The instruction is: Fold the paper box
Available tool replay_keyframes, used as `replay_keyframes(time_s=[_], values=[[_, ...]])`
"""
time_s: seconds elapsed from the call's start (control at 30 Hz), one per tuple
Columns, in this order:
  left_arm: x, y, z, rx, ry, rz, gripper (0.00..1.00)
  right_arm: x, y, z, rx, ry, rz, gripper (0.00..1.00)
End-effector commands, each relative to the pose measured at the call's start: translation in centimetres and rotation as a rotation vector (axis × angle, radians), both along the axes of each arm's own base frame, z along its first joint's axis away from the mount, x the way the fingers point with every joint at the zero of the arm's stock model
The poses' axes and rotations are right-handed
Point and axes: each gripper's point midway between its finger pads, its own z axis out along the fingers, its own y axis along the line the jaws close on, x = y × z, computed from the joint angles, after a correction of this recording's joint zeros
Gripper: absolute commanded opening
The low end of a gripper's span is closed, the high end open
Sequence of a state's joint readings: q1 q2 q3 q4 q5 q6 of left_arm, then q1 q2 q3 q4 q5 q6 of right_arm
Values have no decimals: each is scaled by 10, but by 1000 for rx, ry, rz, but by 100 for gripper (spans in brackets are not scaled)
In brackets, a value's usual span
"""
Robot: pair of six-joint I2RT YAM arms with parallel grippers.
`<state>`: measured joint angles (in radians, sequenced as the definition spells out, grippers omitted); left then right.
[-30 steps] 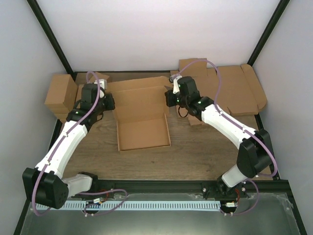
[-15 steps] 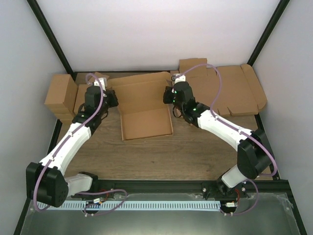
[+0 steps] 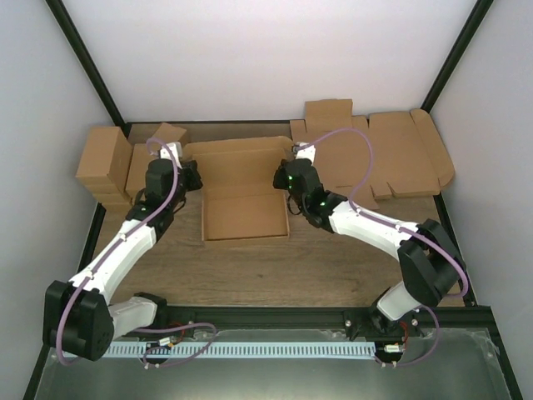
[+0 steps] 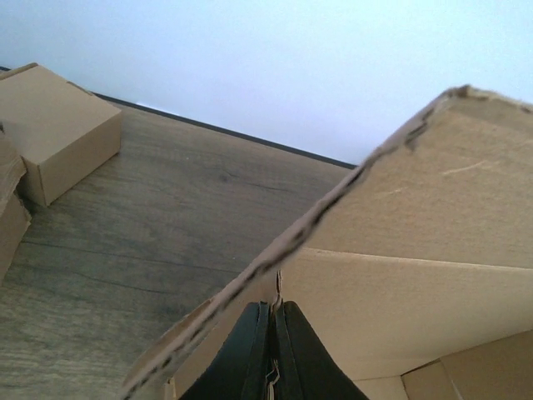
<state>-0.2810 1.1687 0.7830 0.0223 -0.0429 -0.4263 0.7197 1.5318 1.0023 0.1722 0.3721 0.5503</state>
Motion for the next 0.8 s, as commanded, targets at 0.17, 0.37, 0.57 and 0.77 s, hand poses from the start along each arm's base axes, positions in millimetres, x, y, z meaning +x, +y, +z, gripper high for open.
replay_keyframes(time_s=[0.17, 0.37, 0.57, 0.77], values=[[-30, -1, -33, 34, 115, -49, 4, -27, 18, -20, -14, 23, -46, 1], [-41, 3, -47, 59, 138, -52, 4, -34, 14, -42, -44, 57, -32, 1], [-44, 0, -65, 71, 187, -78, 4, -31, 14, -55, -90, 79, -41, 1], [-46, 0, -75, 84, 222, -79, 4, -30, 15, -74, -142, 127, -44, 1]])
